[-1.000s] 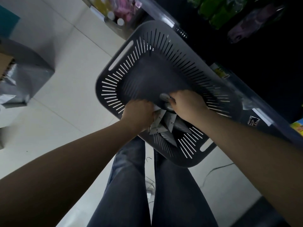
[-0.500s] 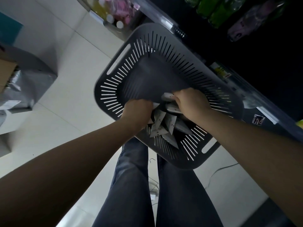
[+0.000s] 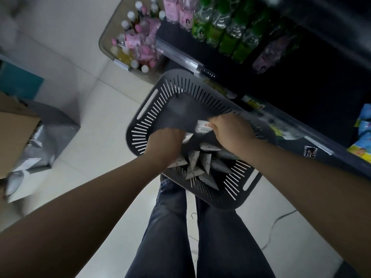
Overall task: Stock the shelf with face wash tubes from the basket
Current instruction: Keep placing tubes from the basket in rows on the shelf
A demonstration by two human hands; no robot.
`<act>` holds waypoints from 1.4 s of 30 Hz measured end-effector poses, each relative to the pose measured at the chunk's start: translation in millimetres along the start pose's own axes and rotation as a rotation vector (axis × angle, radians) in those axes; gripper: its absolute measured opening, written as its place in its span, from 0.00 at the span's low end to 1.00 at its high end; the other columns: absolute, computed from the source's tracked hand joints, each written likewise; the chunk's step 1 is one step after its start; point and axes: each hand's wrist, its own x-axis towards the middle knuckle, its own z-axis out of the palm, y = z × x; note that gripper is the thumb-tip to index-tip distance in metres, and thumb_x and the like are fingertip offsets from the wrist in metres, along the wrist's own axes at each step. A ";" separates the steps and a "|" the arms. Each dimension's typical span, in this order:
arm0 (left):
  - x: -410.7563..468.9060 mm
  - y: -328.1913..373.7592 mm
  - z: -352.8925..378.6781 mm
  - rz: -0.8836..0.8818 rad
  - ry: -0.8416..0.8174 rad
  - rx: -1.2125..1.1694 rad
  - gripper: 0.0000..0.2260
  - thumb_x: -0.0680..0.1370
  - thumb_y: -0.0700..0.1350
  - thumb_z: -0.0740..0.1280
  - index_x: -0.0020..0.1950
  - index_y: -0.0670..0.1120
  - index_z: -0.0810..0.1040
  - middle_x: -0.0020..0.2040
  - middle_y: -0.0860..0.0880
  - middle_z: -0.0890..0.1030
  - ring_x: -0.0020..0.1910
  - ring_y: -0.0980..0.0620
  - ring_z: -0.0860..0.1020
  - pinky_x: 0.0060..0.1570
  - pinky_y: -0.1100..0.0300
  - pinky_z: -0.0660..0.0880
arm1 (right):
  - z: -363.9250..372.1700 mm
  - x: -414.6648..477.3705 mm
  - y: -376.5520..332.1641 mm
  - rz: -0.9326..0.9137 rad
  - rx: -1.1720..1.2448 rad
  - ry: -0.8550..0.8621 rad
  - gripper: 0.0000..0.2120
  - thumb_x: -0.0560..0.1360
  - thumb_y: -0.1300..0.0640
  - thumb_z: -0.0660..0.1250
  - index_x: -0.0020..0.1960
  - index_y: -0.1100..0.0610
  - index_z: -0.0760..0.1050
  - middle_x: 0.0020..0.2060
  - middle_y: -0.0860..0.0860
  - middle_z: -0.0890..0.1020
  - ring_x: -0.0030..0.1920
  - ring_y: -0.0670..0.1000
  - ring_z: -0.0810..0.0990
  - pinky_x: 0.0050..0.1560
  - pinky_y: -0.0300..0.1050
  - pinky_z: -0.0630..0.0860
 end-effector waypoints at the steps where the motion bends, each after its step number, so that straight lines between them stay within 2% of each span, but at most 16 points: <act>1: -1.0 -0.2 -6.0 0.014 0.026 -0.003 0.11 0.75 0.44 0.66 0.56 0.52 0.79 0.46 0.47 0.83 0.47 0.42 0.81 0.43 0.52 0.78 | -6.8 -3.2 -1.9 0.006 -0.001 0.011 0.12 0.81 0.57 0.57 0.53 0.58 0.79 0.42 0.57 0.82 0.42 0.57 0.81 0.34 0.43 0.66; 3: -2.4 -0.2 -17.0 0.033 0.081 -0.001 0.09 0.77 0.45 0.64 0.56 0.53 0.79 0.45 0.47 0.83 0.46 0.43 0.81 0.42 0.53 0.78 | -18.6 -8.9 -4.9 0.024 -0.007 0.018 0.11 0.81 0.58 0.57 0.53 0.57 0.79 0.41 0.56 0.82 0.41 0.56 0.81 0.33 0.43 0.66; 6: -4.5 0.2 -35.0 0.097 0.121 0.021 0.13 0.78 0.42 0.60 0.57 0.52 0.79 0.48 0.46 0.83 0.48 0.43 0.81 0.44 0.53 0.77 | -33.8 -15.6 -9.1 0.065 -0.009 0.003 0.09 0.80 0.61 0.59 0.43 0.55 0.74 0.35 0.53 0.77 0.40 0.57 0.80 0.33 0.44 0.68; 9: -11.2 2.8 -57.8 0.144 0.171 0.033 0.13 0.78 0.40 0.60 0.57 0.51 0.80 0.48 0.45 0.83 0.47 0.42 0.82 0.45 0.51 0.78 | -49.6 -24.7 -11.2 0.112 0.043 0.009 0.10 0.79 0.62 0.59 0.39 0.56 0.70 0.34 0.53 0.75 0.39 0.58 0.78 0.34 0.47 0.71; 13: -18.1 8.3 -89.4 0.195 0.206 0.110 0.12 0.78 0.39 0.61 0.56 0.49 0.79 0.48 0.45 0.83 0.48 0.43 0.82 0.43 0.53 0.76 | -76.4 -40.5 -14.8 0.130 0.031 0.081 0.10 0.80 0.60 0.56 0.50 0.58 0.77 0.45 0.55 0.81 0.45 0.57 0.79 0.37 0.47 0.70; 16: -24.8 12.9 -113.5 0.257 0.212 0.181 0.14 0.77 0.39 0.62 0.60 0.49 0.77 0.51 0.46 0.83 0.51 0.44 0.81 0.45 0.53 0.76 | -94.8 -56.2 -17.6 0.146 0.004 0.108 0.10 0.79 0.60 0.57 0.52 0.56 0.77 0.48 0.55 0.81 0.47 0.56 0.78 0.36 0.45 0.65; 19: -33.8 20.0 -138.7 0.319 0.219 0.187 0.12 0.77 0.39 0.62 0.58 0.47 0.77 0.52 0.46 0.82 0.52 0.45 0.81 0.46 0.53 0.76 | -112.0 -73.6 -20.6 0.183 -0.008 0.146 0.08 0.78 0.61 0.59 0.53 0.56 0.76 0.50 0.54 0.80 0.47 0.55 0.79 0.36 0.44 0.67; 22: -43.3 31.9 -161.9 0.386 0.268 0.202 0.08 0.77 0.38 0.61 0.52 0.46 0.77 0.48 0.46 0.82 0.48 0.45 0.81 0.42 0.54 0.76 | -132.1 -95.0 -25.4 0.234 0.009 0.195 0.07 0.78 0.62 0.59 0.52 0.55 0.75 0.49 0.53 0.80 0.46 0.55 0.78 0.39 0.46 0.71; 24: -50.3 43.8 -177.8 0.418 0.292 0.187 0.07 0.77 0.38 0.60 0.48 0.45 0.76 0.45 0.46 0.81 0.45 0.44 0.81 0.41 0.52 0.77 | -145.3 -110.4 -27.6 0.275 0.021 0.225 0.07 0.78 0.62 0.58 0.50 0.55 0.74 0.47 0.53 0.79 0.42 0.54 0.75 0.37 0.46 0.70; 29: -65.9 81.6 -213.0 0.499 0.349 0.247 0.06 0.76 0.36 0.60 0.43 0.45 0.73 0.40 0.47 0.78 0.38 0.47 0.77 0.33 0.55 0.72 | -175.2 -150.2 -24.2 0.367 0.021 0.286 0.07 0.77 0.62 0.61 0.43 0.53 0.66 0.44 0.53 0.79 0.40 0.54 0.76 0.36 0.47 0.72; 32: -76.6 106.1 -233.3 0.558 0.405 0.229 0.07 0.76 0.35 0.59 0.42 0.45 0.72 0.37 0.49 0.76 0.35 0.48 0.75 0.32 0.55 0.72 | -191.9 -175.7 -14.8 0.427 0.007 0.338 0.03 0.77 0.63 0.60 0.46 0.57 0.70 0.43 0.53 0.78 0.41 0.55 0.76 0.37 0.47 0.72; 35: -92.3 134.4 -253.1 0.628 0.462 0.196 0.08 0.77 0.36 0.58 0.46 0.47 0.73 0.40 0.50 0.76 0.37 0.49 0.74 0.35 0.55 0.74 | -207.1 -202.0 -1.2 0.474 0.008 0.424 0.06 0.76 0.66 0.60 0.46 0.57 0.72 0.42 0.53 0.79 0.41 0.56 0.78 0.38 0.48 0.75; 37: -103.5 155.9 -264.8 0.649 0.484 0.181 0.07 0.78 0.37 0.58 0.46 0.46 0.74 0.42 0.49 0.77 0.38 0.50 0.73 0.35 0.56 0.71 | -217.6 -221.1 8.9 0.493 0.030 0.453 0.07 0.77 0.66 0.59 0.44 0.57 0.70 0.40 0.53 0.77 0.41 0.57 0.77 0.37 0.48 0.73; 40: -118.0 191.1 -277.8 0.669 0.495 0.196 0.07 0.78 0.37 0.57 0.43 0.46 0.71 0.40 0.50 0.73 0.38 0.50 0.71 0.35 0.57 0.66 | -232.8 -250.7 25.6 0.498 0.029 0.492 0.06 0.78 0.66 0.57 0.46 0.58 0.71 0.41 0.53 0.76 0.41 0.55 0.76 0.36 0.46 0.70; 42: -125.4 216.1 -283.7 0.693 0.508 0.192 0.07 0.78 0.37 0.57 0.42 0.46 0.69 0.37 0.51 0.71 0.38 0.49 0.72 0.35 0.57 0.66 | -242.1 -270.1 37.7 0.492 0.037 0.502 0.07 0.79 0.65 0.56 0.48 0.59 0.72 0.42 0.53 0.77 0.43 0.55 0.77 0.40 0.48 0.73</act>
